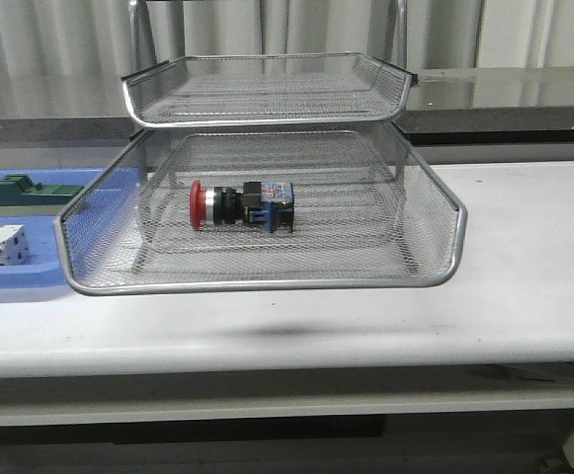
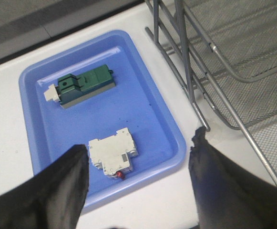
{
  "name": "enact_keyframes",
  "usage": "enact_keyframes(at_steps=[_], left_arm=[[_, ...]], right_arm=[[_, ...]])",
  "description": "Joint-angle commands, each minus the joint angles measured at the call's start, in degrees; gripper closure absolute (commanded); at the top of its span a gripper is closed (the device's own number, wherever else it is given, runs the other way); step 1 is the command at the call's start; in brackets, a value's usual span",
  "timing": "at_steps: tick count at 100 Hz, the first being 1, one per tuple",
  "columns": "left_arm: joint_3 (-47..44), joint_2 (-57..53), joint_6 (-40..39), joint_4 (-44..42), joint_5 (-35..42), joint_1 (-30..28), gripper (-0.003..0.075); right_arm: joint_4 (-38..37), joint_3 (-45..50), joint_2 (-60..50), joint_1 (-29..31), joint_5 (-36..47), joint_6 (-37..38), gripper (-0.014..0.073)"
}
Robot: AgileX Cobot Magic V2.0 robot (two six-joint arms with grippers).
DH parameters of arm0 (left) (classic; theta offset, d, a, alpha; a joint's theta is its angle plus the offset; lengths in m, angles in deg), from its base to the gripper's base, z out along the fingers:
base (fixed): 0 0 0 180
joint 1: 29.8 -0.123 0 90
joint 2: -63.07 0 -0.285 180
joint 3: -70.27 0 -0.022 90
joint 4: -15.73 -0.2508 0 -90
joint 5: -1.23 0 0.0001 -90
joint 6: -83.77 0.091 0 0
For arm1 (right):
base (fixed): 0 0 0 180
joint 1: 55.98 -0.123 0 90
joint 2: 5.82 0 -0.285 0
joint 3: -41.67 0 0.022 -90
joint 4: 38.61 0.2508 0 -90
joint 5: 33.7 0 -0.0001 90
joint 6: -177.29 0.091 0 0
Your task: Place button on rack with both arms
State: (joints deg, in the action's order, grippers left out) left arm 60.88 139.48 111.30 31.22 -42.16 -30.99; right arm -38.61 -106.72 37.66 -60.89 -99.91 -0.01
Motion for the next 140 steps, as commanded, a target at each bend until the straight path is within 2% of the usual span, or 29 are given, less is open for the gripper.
enact_keyframes(at_steps=[1,33,54,75,101,110,134,140], left_arm=[[-6.05,-7.06,-0.51,1.97,11.48,-0.05,0.0279],[-33.2,-30.77,-0.51,4.88,31.6,-0.05,0.0279],[-45.66,-44.65,-0.51,6.53,40.02,-0.05,0.0279],[-50.58,-51.37,-0.51,7.62,40.64,-0.05,0.0279],[-50.92,-51.64,-0.51,9.07,40.64,-0.05,0.0287],[-50.92,-51.64,-0.51,11.21,40.64,-0.05,0.0361],[-50.92,-51.64,-0.51,11.76,40.64,-0.05,0.0731],[-50.92,-51.64,-0.51,11.76,40.64,-0.05,0.0741]], right_arm=[[0.0,-1.9,0.03,0.21,2.36,-0.1,0.066],[0.0,-1.9,0.03,0.21,2.36,-0.1,0.066],[0.0,-1.9,0.03,0.21,2.36,-0.1,0.066],[0.0,-1.9,0.03,0.21,2.36,-0.1,0.066],[0.0,-1.9,0.03,0.21,2.36,-0.1,0.066],[0.0,-1.9,0.03,0.21,2.36,-0.1,0.066],[0.0,-1.9,0.03,0.21,2.36,-0.1,0.066],[0.0,-1.9,0.03,0.21,2.36,-0.1,0.066]])
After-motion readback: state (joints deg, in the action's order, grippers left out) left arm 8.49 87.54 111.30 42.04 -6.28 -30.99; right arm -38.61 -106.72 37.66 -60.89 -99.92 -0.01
